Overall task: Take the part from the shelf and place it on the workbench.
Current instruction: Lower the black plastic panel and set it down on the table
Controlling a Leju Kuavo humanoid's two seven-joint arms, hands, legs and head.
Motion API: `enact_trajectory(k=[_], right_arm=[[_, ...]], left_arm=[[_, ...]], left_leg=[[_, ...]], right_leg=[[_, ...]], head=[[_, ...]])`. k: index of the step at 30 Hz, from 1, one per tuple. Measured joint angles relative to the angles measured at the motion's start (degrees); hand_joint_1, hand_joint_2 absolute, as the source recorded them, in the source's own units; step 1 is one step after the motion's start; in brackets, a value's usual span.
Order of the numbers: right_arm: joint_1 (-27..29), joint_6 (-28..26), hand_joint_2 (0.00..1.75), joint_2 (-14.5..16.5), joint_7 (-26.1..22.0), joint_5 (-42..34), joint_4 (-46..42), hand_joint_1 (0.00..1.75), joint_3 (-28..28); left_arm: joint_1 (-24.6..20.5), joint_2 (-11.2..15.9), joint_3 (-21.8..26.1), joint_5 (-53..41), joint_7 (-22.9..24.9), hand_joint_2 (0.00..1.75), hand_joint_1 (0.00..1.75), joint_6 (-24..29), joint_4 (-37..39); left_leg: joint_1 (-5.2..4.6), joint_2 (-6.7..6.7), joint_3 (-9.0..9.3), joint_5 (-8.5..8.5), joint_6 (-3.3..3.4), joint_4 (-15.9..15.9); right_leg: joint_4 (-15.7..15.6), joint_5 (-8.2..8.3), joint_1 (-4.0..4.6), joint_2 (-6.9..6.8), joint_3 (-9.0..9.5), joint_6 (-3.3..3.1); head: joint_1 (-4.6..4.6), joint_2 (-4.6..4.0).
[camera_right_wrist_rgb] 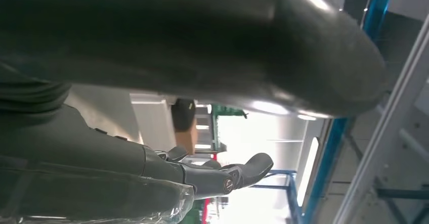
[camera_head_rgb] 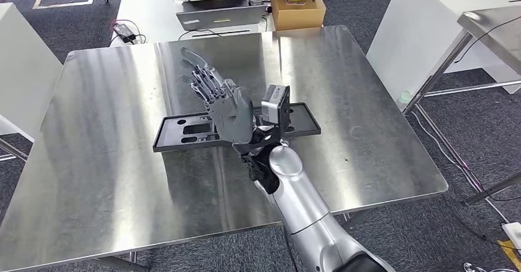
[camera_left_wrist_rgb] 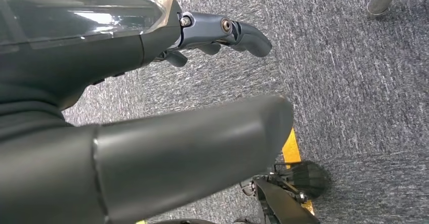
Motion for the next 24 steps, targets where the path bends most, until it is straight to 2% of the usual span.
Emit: enact_trajectory(k=[7,13,17,19,21,22,24], right_arm=[[10.2,4.1,0.0,-3.2,-2.6,-7.7,-11.6,0.0,-0.4],[18.5,6.2,0.0,-6.9,-5.9,-7.1,-19.1,0.0,-4.3],[20.8,6.0,0.0,-8.3,-7.1,-5.8,-21.7,0.0,-6.2],[22.1,5.2,0.0,-8.7,-8.3,-5.1,-23.1,0.0,-7.5],[23.7,4.6,0.0,-9.4,-9.6,-5.0,-24.7,0.0,-9.5],[24.7,4.4,0.0,-9.7,-10.2,-5.1,-25.5,0.0,-10.7],[26.7,4.3,0.0,-10.4,-10.8,-5.3,-26.7,0.0,-13.3]], left_arm=[[0.1,-0.2,1.3,1.0,-4.4,0.0,0.0,1.6,0.0],[0.2,-0.9,2.3,1.2,-6.7,0.0,0.0,2.1,0.0],[0.2,-0.9,2.5,1.2,-7.0,0.0,0.0,2.0,0.0],[0.2,-0.9,2.7,1.2,-7.0,0.0,0.0,2.1,0.0],[0.3,-0.9,2.9,1.1,-7.0,0.0,0.0,2.1,0.0],[0.3,-0.9,3.0,1.1,-7.0,0.0,0.0,2.1,0.0],[0.3,-0.9,3.2,1.1,-7.0,0.0,0.0,2.1,0.0]], left_leg=[[-0.01,-0.05,0.16,-0.11,0.06,0.0],[-0.14,-0.01,0.12,-0.23,0.18,0.1],[-0.28,0.01,0.19,-0.79,0.86,0.4],[-0.18,0.02,0.54,-0.66,1.27,0.2],[0.13,0.1,1.16,-0.18,1.75,-0.7],[0.31,0.15,1.4,0.0,1.93,-1.0],[0.38,0.2,1.38,0.1,2.07,-1.1]], right_leg=[[0.0,-0.11,-0.01,-0.04,-0.03,-0.03],[-0.1,-0.07,-0.1,-0.02,0.38,0.05],[-0.2,-0.22,-0.61,0.0,0.71,0.53],[-0.3,-0.33,-0.48,0.0,0.88,0.86],[1.7,-1.73,-0.33,0.0,0.31,0.84],[4.4,-3.34,-0.27,0.01,-0.83,0.56],[12.2,-7.07,-0.35,0.01,-4.38,0.02]], head=[[-0.01,0.0],[-0.01,0.0],[-0.03,0.0],[-0.04,0.0],[-0.01,0.0],[0.06,0.0],[0.18,0.0]])
